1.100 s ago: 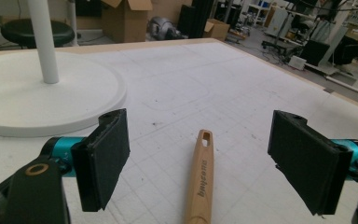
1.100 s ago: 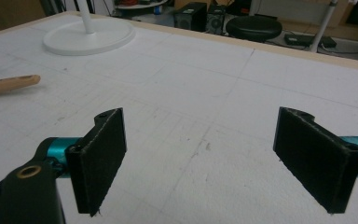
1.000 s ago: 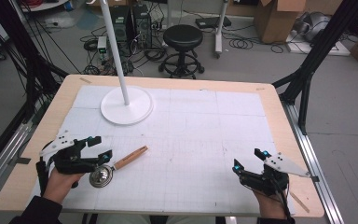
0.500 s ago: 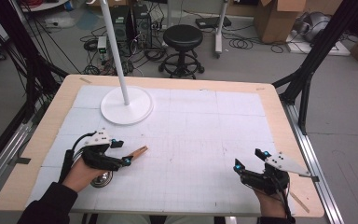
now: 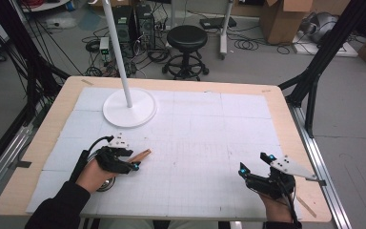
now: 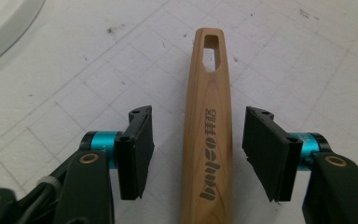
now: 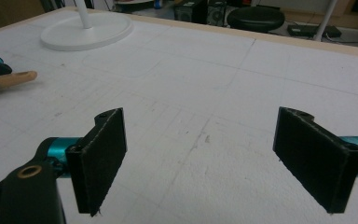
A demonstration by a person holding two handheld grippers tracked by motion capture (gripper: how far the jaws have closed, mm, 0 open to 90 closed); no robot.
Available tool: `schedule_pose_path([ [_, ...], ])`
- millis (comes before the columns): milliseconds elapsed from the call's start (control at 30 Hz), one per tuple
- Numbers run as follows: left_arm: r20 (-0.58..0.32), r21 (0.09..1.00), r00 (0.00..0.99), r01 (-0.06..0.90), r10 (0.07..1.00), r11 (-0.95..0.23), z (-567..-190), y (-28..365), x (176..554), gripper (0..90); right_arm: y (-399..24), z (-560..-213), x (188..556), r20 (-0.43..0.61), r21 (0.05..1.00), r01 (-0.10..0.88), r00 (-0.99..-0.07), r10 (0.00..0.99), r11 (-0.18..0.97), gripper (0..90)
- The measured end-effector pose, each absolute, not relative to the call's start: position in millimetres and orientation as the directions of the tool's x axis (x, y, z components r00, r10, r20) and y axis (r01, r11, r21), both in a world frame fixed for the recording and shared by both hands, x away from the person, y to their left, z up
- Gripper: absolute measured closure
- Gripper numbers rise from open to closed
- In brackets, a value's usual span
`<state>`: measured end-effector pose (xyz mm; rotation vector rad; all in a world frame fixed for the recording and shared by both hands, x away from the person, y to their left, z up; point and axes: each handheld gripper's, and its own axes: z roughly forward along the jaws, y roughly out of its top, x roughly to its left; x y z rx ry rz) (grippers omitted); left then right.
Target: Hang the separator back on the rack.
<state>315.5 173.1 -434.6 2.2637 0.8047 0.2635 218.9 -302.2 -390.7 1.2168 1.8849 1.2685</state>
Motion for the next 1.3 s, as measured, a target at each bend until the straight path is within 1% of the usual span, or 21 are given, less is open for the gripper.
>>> schedule_pose_path([
  [67, -0.039, 0.677, 0.789, 0.472, 0.613, -0.564, -435.1, 172.4, 315.5, 46.2, -302.2, -390.9, 219.0, 0.039, 0.916, 0.375, -0.433, 0.901, 0.141, 15.9],
  [133, -0.028, 0.674, 0.787, 0.470, 0.616, -0.570, -435.0, 172.0, 315.0, 51.2, -302.2, -391.1, 219.2, 0.039, 0.916, 0.376, -0.435, 0.900, 0.142, 15.9],
  [167, -0.026, 0.674, 0.785, 0.471, 0.620, -0.569, -434.8, 172.2, 315.0, 51.2, -302.2, -391.1, 219.3, 0.038, 0.915, 0.377, -0.435, 0.900, 0.143, 15.9],
  [200, -0.025, 0.672, 0.781, 0.475, 0.624, -0.568, -434.5, 172.4, 314.8, 55.5, -302.1, -391.2, 219.4, 0.038, 0.915, 0.376, -0.434, 0.900, 0.143, 15.9],
  [233, -0.023, 0.672, 0.782, 0.473, 0.622, -0.570, -434.4, 172.7, 314.8, 55.5, -302.1, -391.2, 219.4, 0.038, 0.915, 0.376, -0.434, 0.900, 0.143, 15.9],
  [267, -0.023, 0.674, 0.783, 0.472, 0.622, -0.569, -434.4, 172.9, 314.3, 59.4, -302.3, -391.1, 219.4, 0.037, 0.915, 0.376, -0.435, 0.900, 0.144, 16.0],
  [333, -0.019, 0.674, 0.789, 0.463, 0.614, -0.575, -434.2, 173.0, 314.1, 61.1, -302.4, -391.1, 219.3, 0.038, 0.915, 0.377, -0.434, 0.900, 0.143, 16.0],
  [367, -0.016, 0.676, 0.793, 0.458, 0.610, -0.578, -434.3, 172.3, 313.5, 65.8, -302.7, -391.2, 219.6, 0.035, 0.916, 0.374, -0.434, 0.900, 0.144, 16.0],
  [700, -0.003, 0.675, 0.789, 0.455, 0.615, -0.581, -432.3, 171.5, 310.5, 66.9, -302.6, -391.7, 220.0, 0.039, 0.913, 0.381, -0.432, 0.901, 0.143, 16.1],
  [967, -0.010, 0.710, 0.794, 0.434, 0.608, -0.554, -422.6, 174.9, 302.7, 67.0, -302.7, -391.0, 219.8, 0.037, 0.916, 0.375, -0.436, 0.899, 0.144, 16.5],
  [1033, -0.029, 0.744, 0.790, 0.426, 0.612, -0.514, -416.9, 178.0, 299.7, 67.1, -302.0, -390.8, 220.0, 0.040, 0.917, 0.373, -0.444, 0.895, 0.143, 16.5],
  [1100, -0.037, 0.755, 0.790, 0.423, 0.612, -0.501, -414.5, 179.5, 298.7, 67.1, -301.3, -391.0, 220.0, 0.040, 0.916, 0.373, -0.449, 0.893, 0.147, 16.6],
  [1133, -0.056, 0.781, 0.789, 0.416, 0.612, -0.465, -409.4, 181.7, 296.5, 67.1, -301.0, -390.8, 219.9, 0.042, 0.917, 0.372, -0.453, 0.890, 0.146, 17.0],
  [1200, -0.066, 0.794, 0.785, 0.415, 0.615, -0.444, -406.7, 182.3, 295.1, 67.1, -300.0, -390.1, 219.5, 0.047, 0.918, 0.371, -0.458, 0.888, 0.143, 17.6],
  [1300, -0.094, 0.836, 0.786, 0.396, 0.610, -0.381, -396.2, 184.2, 290.6, 67.1, -299.3, -390.0, 219.6, 0.047, 0.919, 0.368, -0.462, 0.886, 0.143, 17.7],
])
